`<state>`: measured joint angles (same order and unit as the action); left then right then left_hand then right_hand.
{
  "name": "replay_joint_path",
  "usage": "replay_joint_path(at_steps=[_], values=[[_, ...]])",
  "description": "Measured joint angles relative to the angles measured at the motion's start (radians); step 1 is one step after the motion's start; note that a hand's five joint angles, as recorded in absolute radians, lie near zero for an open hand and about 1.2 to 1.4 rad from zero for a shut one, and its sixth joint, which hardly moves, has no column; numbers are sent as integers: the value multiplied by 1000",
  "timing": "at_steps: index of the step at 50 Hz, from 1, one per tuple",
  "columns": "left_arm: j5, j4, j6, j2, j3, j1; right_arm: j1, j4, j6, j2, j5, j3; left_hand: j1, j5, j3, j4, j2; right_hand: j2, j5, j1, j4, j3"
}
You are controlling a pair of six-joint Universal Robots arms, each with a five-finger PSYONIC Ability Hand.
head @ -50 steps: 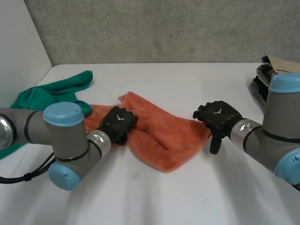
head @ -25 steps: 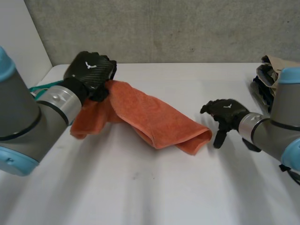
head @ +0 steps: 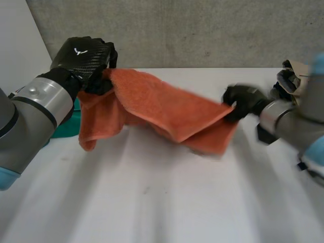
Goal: Fold the laundry.
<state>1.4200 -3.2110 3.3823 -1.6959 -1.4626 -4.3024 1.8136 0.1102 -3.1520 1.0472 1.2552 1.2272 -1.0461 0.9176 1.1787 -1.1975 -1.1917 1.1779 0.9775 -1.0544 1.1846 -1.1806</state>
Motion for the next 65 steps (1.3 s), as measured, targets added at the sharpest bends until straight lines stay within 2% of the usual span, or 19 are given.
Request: replay_joint_path(at_steps=[2,4,6,11,17,21,24,27,33,38,41,44,48,51,52,53,54,59,65], values=[[1,7,-1,4,-8,-7,-29,17,38,55,-4,6,0,0,0,0,0,0,0,0,0,0],[3,29,-4,6,-26,-20,-87,78,158,164,-11,18,0,0,0,0,0,0,0,0,0,0],[3,43,-7,3,-35,-26,-107,109,221,205,-12,21,0,0,0,0,0,0,0,0,0,0],[-1,105,-43,-46,-59,-41,-147,246,513,325,2,49,0,0,0,0,-1,0,0,0,0,0],[-6,137,-103,-172,-33,-32,-78,265,635,296,71,78,-52,55,11,0,-5,0,8,0,0,0],[-4,138,-115,-264,37,-26,-23,212,652,205,146,56,-52,52,-26,45,37,0,9,0,0,0],[-1,131,-113,-358,144,-24,21,122,678,84,242,-3,-52,52,-40,60,53,0,9,0,0,-2],[0,115,-107,-408,223,-23,35,57,698,26,286,-50,-52,54,-38,60,51,0,9,0,0,-2],[17,-62,-48,-503,520,-28,57,-233,737,-54,349,-218,-52,57,10,-3,-5,0,9,0,1,-2],[69,-300,2,-470,645,-30,63,-520,742,8,355,-297,-52,57,10,-4,-5,0,9,0,1,-2],[92,-386,12,-425,656,-30,66,-590,741,47,349,-306,-52,57,10,-4,-5,0,9,0,1,-2],[109,-444,16,-360,625,-29,72,-595,740,89,338,-300,-52,57,10,-4,-5,0,9,0,1,-2],[109,-451,15,-311,499,-25,76,-468,739,125,316,-247,-52,57,10,-4,-6,0,9,0,1,-2],[109,-451,15,-311,499,-25,76,-468,739,125,316,-247,-52,57,10,-4,-6,0,9,0,1,-2],[95,-442,13,-292,366,-22,76,-440,739,129,311,-233,-52,57,11,-4,-6,0,9,0,1,-2],[87,-438,13,-287,308,-22,78,-305,736,141,286,-142,-52,57,11,-4,-6,0,9,0,1,-2],[80,-434,13,-286,259,-22,80,-270,733,141,278,-104,-52,57,11,-4,-6,0,9,0,2,-2],[60,-427,13,-301,117,-22,86,-210,708,131,258,22,-52,57,15,-5,-7,0,9,0,6,-2],[53,-420,13,-342,0,-26,84,-195,595,62,217,146,-52,57,16,-5,-7,-17,-1,8,-18,18]])
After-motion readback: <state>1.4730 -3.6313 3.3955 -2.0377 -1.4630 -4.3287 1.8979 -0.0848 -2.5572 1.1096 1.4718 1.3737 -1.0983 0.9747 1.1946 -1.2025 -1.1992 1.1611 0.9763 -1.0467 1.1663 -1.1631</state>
